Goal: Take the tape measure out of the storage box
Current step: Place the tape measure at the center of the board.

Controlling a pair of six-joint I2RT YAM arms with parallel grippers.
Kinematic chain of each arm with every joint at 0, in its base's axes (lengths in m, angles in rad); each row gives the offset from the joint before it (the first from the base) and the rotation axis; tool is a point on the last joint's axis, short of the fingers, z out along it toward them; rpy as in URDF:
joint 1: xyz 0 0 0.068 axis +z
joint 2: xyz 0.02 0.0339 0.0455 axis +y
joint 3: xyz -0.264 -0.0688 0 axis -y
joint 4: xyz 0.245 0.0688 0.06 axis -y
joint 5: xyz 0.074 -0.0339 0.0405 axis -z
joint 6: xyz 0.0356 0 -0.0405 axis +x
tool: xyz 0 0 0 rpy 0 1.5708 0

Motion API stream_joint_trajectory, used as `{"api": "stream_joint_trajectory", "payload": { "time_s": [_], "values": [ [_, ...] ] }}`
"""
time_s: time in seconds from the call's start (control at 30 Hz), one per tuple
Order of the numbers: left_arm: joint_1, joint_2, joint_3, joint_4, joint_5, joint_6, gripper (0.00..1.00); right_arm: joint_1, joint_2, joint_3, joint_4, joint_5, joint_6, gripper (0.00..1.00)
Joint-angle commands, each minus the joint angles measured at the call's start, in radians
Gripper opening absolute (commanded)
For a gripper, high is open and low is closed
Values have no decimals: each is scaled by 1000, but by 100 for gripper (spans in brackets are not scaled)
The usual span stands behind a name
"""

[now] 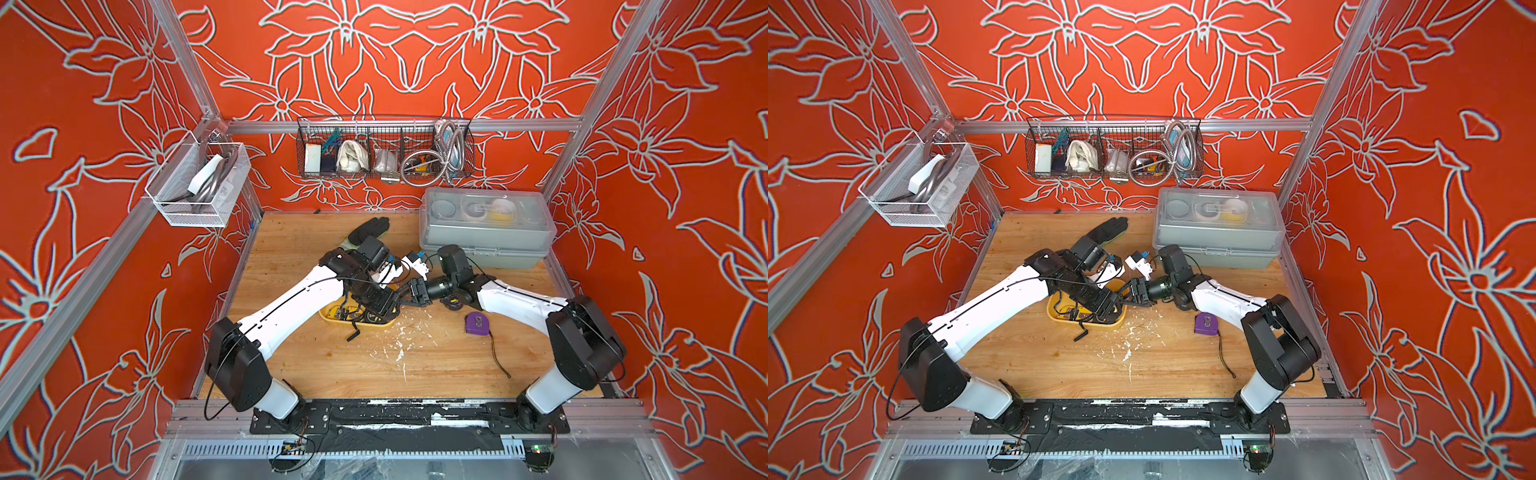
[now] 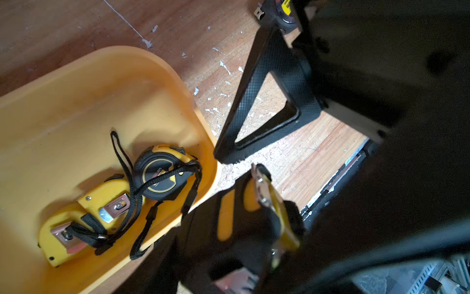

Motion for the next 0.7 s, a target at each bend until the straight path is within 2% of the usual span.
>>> {"api": "stream_joint_trajectory", "payload": {
  "time_s": [0.0,0.17,0.3,0.37,0.47,0.57,0.67],
  "values": [
    [1,-14,12,43,-48,-6,45,34,26,23,25,-34,23,63],
    [-6,-4,20,44,-97,-10,46,53,50,29,118,-50,92,49],
    [-14,5,24,45,-139,-16,47,68,71,49,137,-68,107,28],
    [-16,14,27,46,-158,-18,47,72,81,53,149,-73,115,22],
    [-19,27,33,43,-177,-23,51,72,93,52,180,-75,138,20],
    [-19,20,44,45,-194,-40,71,67,99,54,194,-65,146,18],
    [-16,-31,46,73,-216,-63,97,42,100,47,189,-42,149,18]
  ]
}}
